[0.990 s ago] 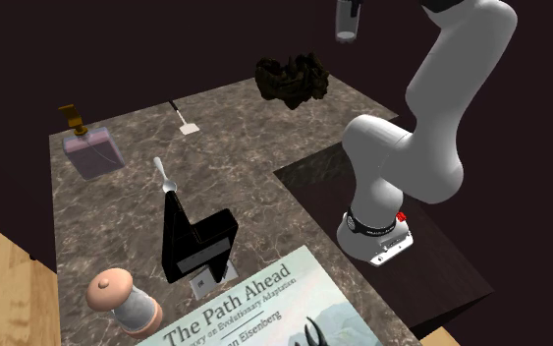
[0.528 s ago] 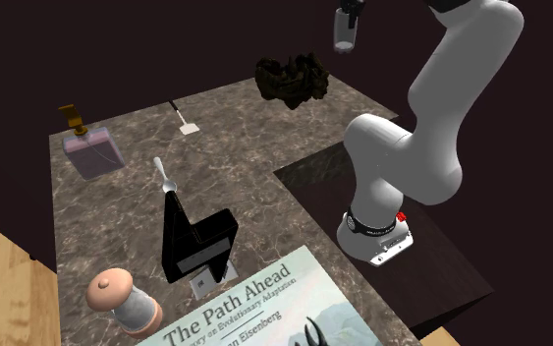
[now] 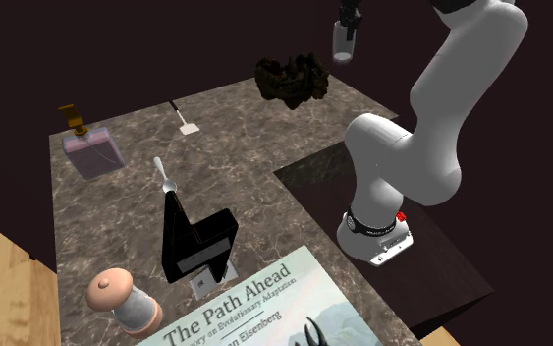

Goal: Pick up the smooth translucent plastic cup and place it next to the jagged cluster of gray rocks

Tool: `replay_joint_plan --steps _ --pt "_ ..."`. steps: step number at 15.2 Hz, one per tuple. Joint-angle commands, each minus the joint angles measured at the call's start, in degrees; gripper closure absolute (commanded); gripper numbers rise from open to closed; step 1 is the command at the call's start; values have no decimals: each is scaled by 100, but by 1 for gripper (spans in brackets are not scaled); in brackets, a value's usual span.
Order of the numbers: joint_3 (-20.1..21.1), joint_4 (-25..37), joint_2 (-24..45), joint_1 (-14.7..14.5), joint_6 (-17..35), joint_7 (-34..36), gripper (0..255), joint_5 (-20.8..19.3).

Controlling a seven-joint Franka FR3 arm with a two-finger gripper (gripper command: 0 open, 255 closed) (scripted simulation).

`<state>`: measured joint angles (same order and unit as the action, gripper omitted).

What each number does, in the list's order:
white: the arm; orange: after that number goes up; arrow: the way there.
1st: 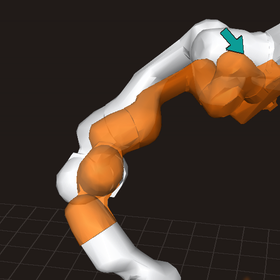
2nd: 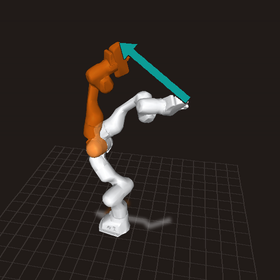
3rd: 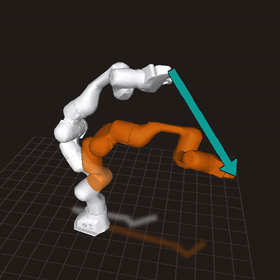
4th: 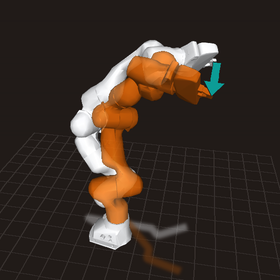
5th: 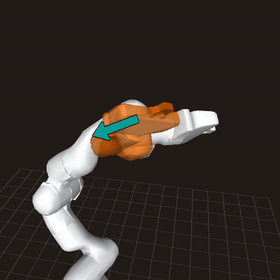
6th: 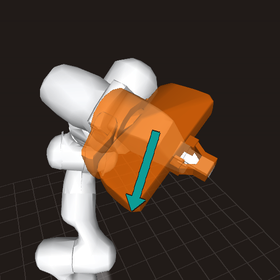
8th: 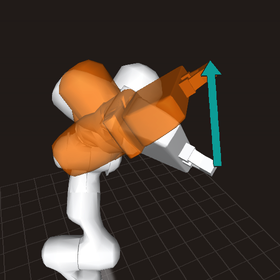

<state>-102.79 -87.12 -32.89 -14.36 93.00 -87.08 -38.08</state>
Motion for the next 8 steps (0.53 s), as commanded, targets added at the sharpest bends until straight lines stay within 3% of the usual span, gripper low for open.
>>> replay_joint_plan --steps 1,8 --pt "13 -185 -8 71 150 55 255 -20" --pt "-77 -642 -127 155 591 210 255 -168"
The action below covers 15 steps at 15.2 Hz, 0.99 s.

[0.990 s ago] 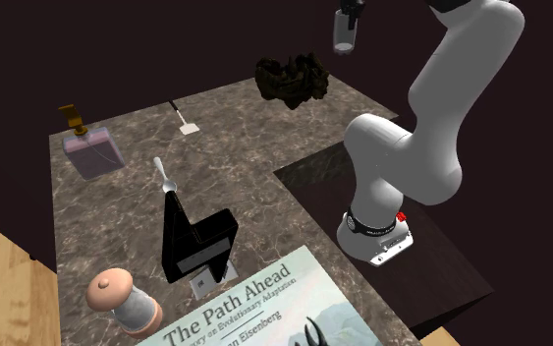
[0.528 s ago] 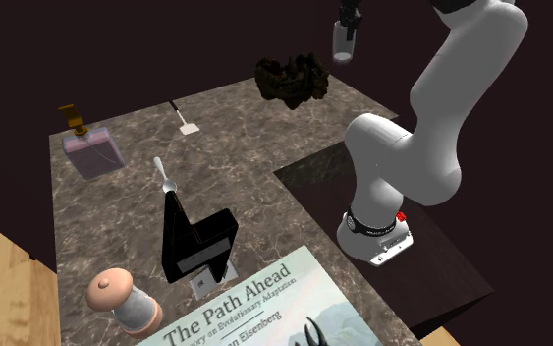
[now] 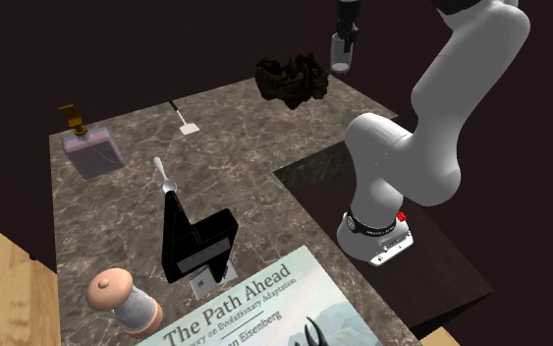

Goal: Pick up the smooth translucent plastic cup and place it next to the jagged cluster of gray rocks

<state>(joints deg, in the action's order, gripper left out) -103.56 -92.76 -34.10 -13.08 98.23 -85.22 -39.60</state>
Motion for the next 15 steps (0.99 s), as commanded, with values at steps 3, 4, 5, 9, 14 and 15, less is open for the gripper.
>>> replay_joint_plan --steps 3,4,5,9,14,15 --pt "-61 -248 -68 36 247 92 255 -94" --pt "-84 -302 -90 36 305 116 255 -121" --pt "-108 -354 -112 34 362 139 255 -149" --pt "-217 -547 -207 13 587 234 255 -270" --pt "-377 -754 -339 -40 854 357 255 -437" --pt "-411 -791 -367 -54 906 382 255 -472"
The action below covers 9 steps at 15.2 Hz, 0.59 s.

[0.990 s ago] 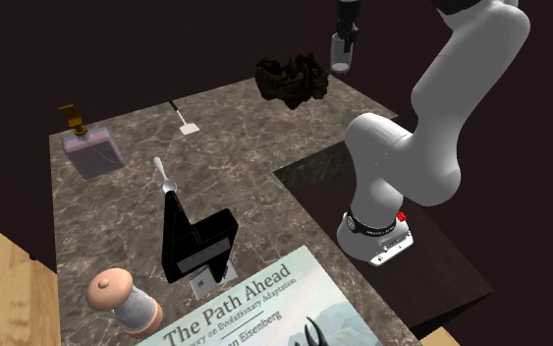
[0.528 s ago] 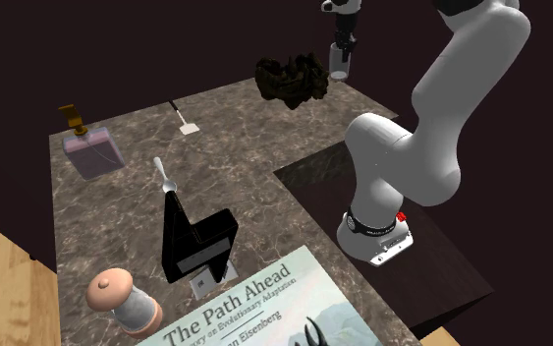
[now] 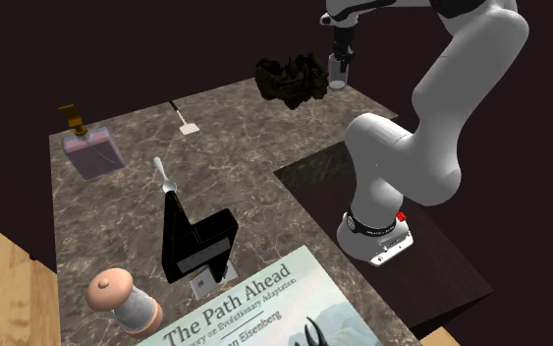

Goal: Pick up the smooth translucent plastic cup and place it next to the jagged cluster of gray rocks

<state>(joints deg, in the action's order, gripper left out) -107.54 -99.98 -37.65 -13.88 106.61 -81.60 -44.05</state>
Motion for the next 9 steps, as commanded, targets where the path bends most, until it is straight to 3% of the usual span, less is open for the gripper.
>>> replay_joint_plan --steps 1,9 --pt "-50 -105 -40 11 118 44 255 -64" --pt "-113 -163 -90 -17 205 87 255 -127"
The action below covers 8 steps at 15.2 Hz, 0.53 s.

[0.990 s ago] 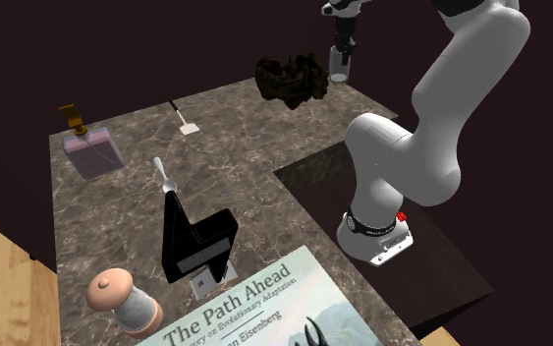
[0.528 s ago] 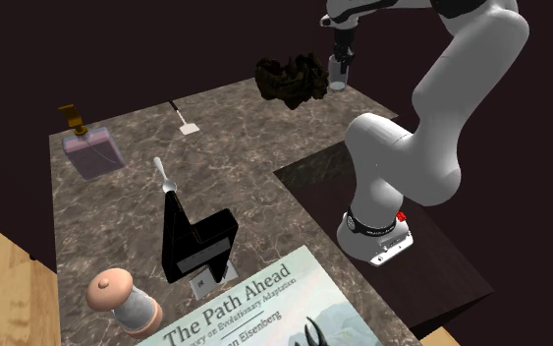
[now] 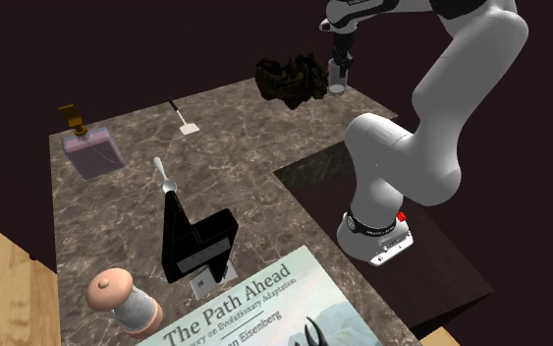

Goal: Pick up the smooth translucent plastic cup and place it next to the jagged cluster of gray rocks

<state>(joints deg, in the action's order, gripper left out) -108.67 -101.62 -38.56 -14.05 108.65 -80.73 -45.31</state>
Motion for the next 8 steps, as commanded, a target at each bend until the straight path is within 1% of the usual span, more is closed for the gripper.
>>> replay_joint_plan --steps 1,2,3,8 --pt "1 1 1 -1 1 1 255 -1" --pt "1 1 1 -1 1 1 255 -1" --pt "0 2 0 -2 1 0 0 -1" --pt "1 1 1 -1 1 1 0 -1"
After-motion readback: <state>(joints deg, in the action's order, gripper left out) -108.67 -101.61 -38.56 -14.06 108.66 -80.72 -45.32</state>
